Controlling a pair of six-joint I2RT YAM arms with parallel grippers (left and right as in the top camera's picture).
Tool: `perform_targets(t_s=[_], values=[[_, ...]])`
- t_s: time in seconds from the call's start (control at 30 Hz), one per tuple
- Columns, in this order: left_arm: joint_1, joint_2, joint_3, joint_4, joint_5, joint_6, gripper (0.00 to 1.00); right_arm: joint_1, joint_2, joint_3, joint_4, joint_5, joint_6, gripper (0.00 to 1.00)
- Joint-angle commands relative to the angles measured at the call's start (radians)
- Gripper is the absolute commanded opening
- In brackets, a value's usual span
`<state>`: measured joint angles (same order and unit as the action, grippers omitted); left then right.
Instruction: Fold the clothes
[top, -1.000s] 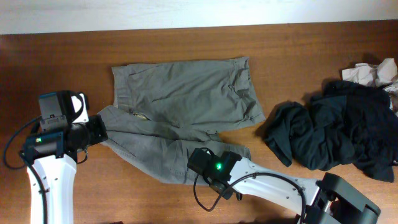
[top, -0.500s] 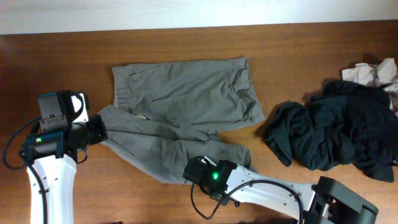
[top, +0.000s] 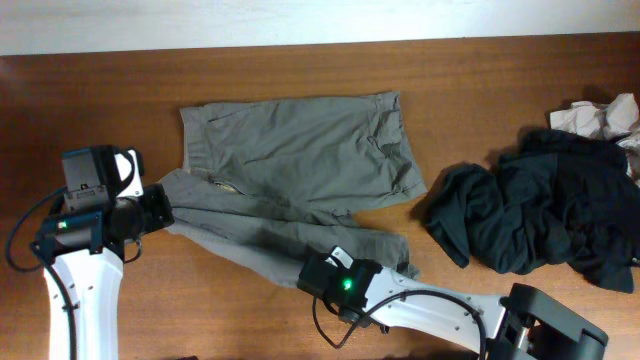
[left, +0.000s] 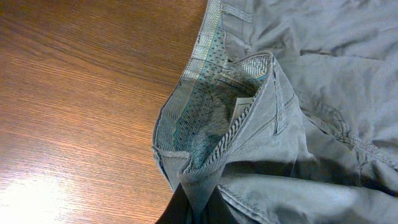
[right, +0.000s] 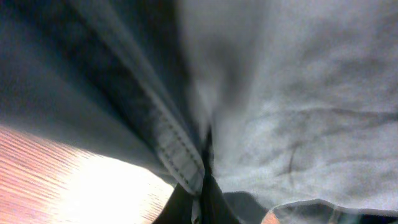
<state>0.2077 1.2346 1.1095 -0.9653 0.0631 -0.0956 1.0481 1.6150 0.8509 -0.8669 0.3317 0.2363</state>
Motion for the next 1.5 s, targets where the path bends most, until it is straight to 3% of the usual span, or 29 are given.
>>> perform_targets(t_s=[0.0, 0.47, 0.87, 1.17, 1.47], values=[[-0.003, 0.003, 0.018, 0.006, 0.004, -0.009, 0.01, 0.005, -0.017, 0.052, -0.078, 0.111, 0.076, 0.04], [-0.002, 0.003, 0.035, 0.006, 0.003, -0.009, 0.01, 0.006, -0.226, 0.278, -0.273, 0.129, 0.082, 0.04], [-0.002, -0.043, 0.206, -0.080, -0.014, 0.018, 0.01, 0.005, -0.340, 0.510, -0.433, 0.365, 0.299, 0.04], [-0.002, -0.059, 0.224, -0.164, -0.065, 0.018, 0.01, 0.005, -0.369, 0.598, -0.473, 0.512, 0.296, 0.04], [-0.002, -0.058, 0.220, -0.201, -0.094, 0.017, 0.01, 0.005, -0.369, 0.623, -0.473, 0.518, 0.296, 0.04]])
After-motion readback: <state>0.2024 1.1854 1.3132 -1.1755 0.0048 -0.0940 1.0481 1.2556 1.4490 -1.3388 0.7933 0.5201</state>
